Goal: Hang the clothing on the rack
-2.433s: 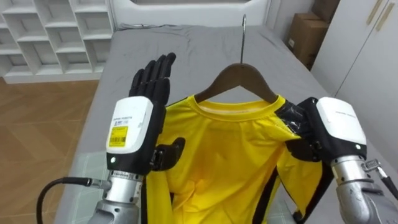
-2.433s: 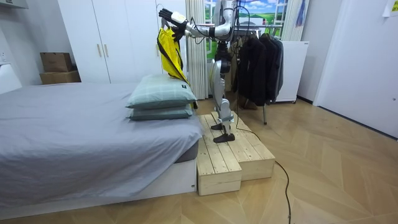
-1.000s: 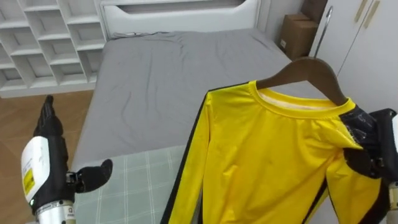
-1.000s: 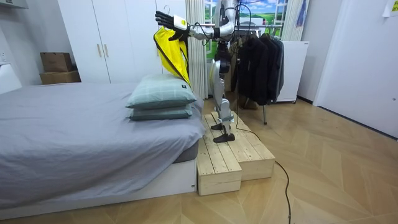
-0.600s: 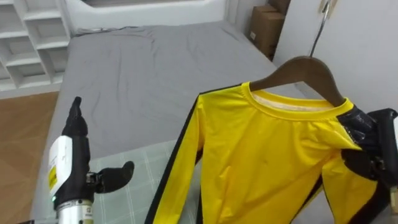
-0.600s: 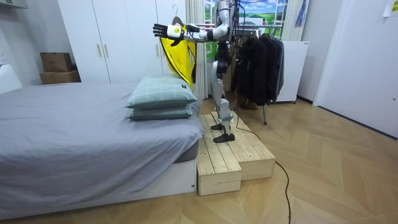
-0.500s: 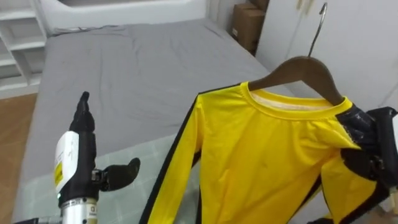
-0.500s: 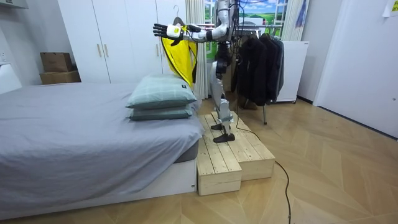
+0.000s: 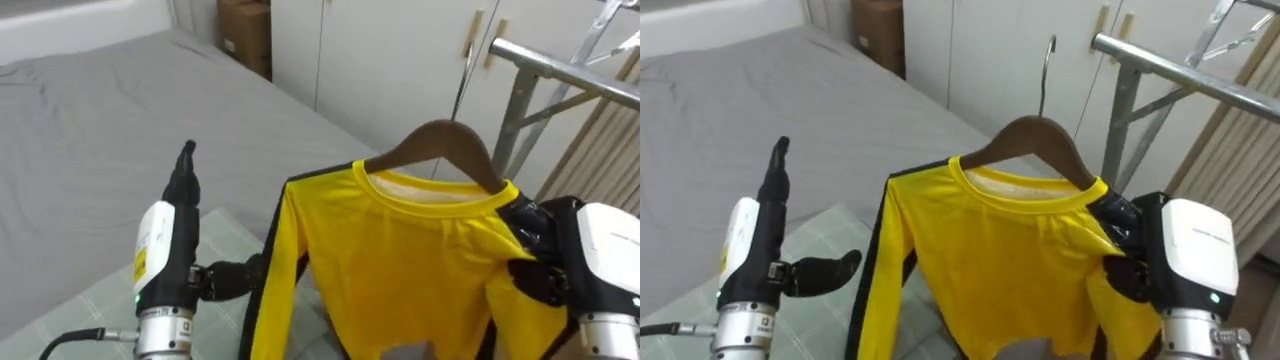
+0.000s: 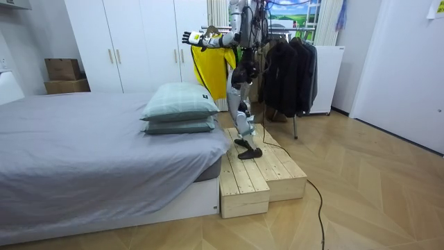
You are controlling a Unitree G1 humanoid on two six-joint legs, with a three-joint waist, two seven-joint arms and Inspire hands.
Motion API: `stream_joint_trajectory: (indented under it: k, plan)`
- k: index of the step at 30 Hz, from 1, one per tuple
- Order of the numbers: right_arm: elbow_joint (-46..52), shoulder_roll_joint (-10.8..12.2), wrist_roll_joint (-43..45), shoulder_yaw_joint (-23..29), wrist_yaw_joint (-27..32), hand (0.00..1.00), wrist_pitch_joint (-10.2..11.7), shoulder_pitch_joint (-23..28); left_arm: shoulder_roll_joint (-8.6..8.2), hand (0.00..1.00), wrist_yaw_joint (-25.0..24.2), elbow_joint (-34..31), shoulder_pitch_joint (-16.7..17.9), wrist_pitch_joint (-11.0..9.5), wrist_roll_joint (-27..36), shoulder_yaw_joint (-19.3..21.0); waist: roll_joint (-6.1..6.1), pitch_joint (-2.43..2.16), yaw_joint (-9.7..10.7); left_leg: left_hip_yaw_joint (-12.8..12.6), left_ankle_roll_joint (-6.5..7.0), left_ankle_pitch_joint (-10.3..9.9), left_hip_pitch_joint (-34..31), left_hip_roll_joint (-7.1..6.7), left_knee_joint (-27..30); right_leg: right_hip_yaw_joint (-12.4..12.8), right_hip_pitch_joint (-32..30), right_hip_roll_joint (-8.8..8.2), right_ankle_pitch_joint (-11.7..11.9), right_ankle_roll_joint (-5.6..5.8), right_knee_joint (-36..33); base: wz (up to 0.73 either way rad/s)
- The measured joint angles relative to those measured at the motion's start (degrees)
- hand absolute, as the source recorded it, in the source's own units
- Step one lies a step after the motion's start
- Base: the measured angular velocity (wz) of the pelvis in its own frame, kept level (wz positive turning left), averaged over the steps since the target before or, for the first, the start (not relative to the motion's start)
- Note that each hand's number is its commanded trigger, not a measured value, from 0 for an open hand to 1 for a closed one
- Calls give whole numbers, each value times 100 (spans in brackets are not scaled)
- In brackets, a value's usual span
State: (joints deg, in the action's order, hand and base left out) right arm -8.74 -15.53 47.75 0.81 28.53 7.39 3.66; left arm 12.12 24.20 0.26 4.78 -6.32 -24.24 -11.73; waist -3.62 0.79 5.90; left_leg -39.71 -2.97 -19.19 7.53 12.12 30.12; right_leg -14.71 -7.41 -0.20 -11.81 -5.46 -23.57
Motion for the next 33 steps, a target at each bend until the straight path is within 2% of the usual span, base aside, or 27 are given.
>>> stream_joint_trajectory:
  k: [1,3,4,5,6,7,8,9,10,11,12,13,14,15,16,17,18,19,20,21,25,29,31,32,33]
  plan:
    - [35,-3,0,-52,0,100,18,0,0,0,0,0,1,0,4,-37,19,-1,-3,62,1,1,-41,93,292,82,13,27,-35,-24,-55,-69]
    - [59,-3,-1,-204,2,100,69,-1,-50,0,0,16,-2,-3,17,-201,77,-39,26,384,21,63,-173,362,1129,413,60,202,-186,-126,-282,-77]
    - [59,-3,0,-210,3,100,82,-2,-74,0,0,18,-4,-8,5,-228,73,-41,21,474,34,127,-221,389,1307,524,62,242,-206,-147,-348,-85]
    - [59,-3,-8,-227,5,100,79,-12,-112,0,3,56,2,-17,1,-276,35,-30,9,694,50,250,-364,403,1505,755,81,278,-228,-181,-403,-85]
    - [60,-6,-11,-231,9,100,75,-12,-126,0,3,97,25,-19,3,-336,11,-15,16,1025,42,193,-494,286,1413,985,75,330,-227,-186,-400,-86]
    - [61,-6,-12,-241,12,100,67,-10,-125,0,5,99,39,-18,3,-363,-4,-6,15,1138,29,166,-552,235,1350,1077,68,347,-222,-194,-400,-95]
    - [61,-9,-20,-260,13,100,64,-11,-125,0,14,100,50,-19,25,-439,-42,16,-16,1506,29,119,-738,99,1210,1341,52,398,-208,-196,-402,-112]
    - [66,-26,-24,-304,16,100,69,-13,-135,0,16,102,49,-19,73,-504,-48,19,-16,1972,30,99,-916,-58,1011,1666,58,482,-175,-167,-373,-121]
    - [78,-31,-22,-335,16,100,71,-15,-142,0,18,104,50,-23,140,-530,-40,15,-24,2227,30,99,-990,-149,824,1823,79,516,-142,-154,-333,-134]
    - [128,-37,-1,-405,17,100,72,-15,-160,0,24,105,48,-34,252,-534,-55,19,-96,2620,28,102,-1036,-369,360,2130,85,552,-94,-137,-300,-151]
    - [218,-54,9,-415,17,100,91,-16,-177,0,46,107,48,-75,345,-536,-36,7,-133,2979,13,115,-1096,-548,-130,2470,45,592,-53,-93,-295,-153]
    - [260,-73,6,-412,22,100,92,-20,-184,0,48,110,53,-102,378,-536,-14,1,-139,3162,3,147,-1127,-639,-349,2606,33,603,-30,-71,-285,-148]
    - [276,-106,-9,-406,68,100,93,-32,-196,0,51,119,74,-127,463,-543,19,-20,-140,3485,-20,249,-1137,-780,-760,2883,33,641,8,-17,-248,-132]
    - [276,-169,3,-394,138,100,69,-37,-257,0,52,143,72,-127,500,-546,78,-55,-123,3697,-36,407,-1162,-856,-1077,3116,32,716,44,43,-212,-124]
    - [276,-204,4,-392,164,100,58,-38,-279,0,56,149,68,-127,514,-552,120,-72,-107,3741,-42,531,-1156,-896,-1111,3212,26,756,38,73,-227,-101]
    - [276,-235,31,-394,203,100,11,-37,-267,0,71,170,51,-127,576,-603,183,-108,-45,3742,-17,785,-1079,-898,-1165,3339,9,824,16,134,-235,-74]
    - [278,-220,52,-394,214,100,-28,-36,-228,0,70,211,21,-127,643,-653,187,-113,43,3631,29,779,-980,-981,-1229,3431,35,805,-9,193,-238,-64]
    - [279,-220,52,-394,220,100,-43,-36,-230,0,66,222,13,-125,671,-657,139,-93,67,3548,54,782,-924,-1010,-1290,3430,34,780,-23,219,-231,-55]
    - [287,-214,66,-389,222,100,-86,-36,-245,0,67,267,1,-125,681,-662,73,-54,91,3431,96,783,-844,-1046,-1382,3429,35,735,-27,261,-200,-41]
    - [293,-202,126,-383,222,100,-123,-36,-251,0,68,394,-16,-123,748,-691,48,-40,164,3371,134,774,-821,-1059,-1441,3456,52,706,-11,298,-105,-38]
    - [420,-200,141,-384,263,100,-192,-36,-227,0,67,704,-35,-96,1029,-862,36,-43,255,3152,197,768,-764,-1070,-1577,3499,11,655,26,338,63,-31]
    - [574,-201,230,-391,274,100,-206,-43,-170,0,28,867,-58,-91,1134,-839,13,-38,154,2687,250,706,-574,-998,-1705,3464,-36,667,30,331,88,-53]
    - [574,-196,228,-409,266,100,-206,-44,-116,0,2,867,-83,-91,1133,-791,1,-28,105,2461,244,688,-499,-968,-1722,3188,-79,645,44,301,90,-63]
    - [574,-184,236,-410,264,100,-207,-44,-100,0,-13,867,-113,-91,1134,-734,1,-26,72,2316,239,681,-440,-957,-1762,2798,-130,553,61,249,105,-67]
    - [574,-168,239,-414,261,100,-208,-43,-72,0,-24,866,-170,-91,1152,-703,6,-17,44,2196,239,669,-388,-947,-1800,2530,-156,491,74,206,147,-60]
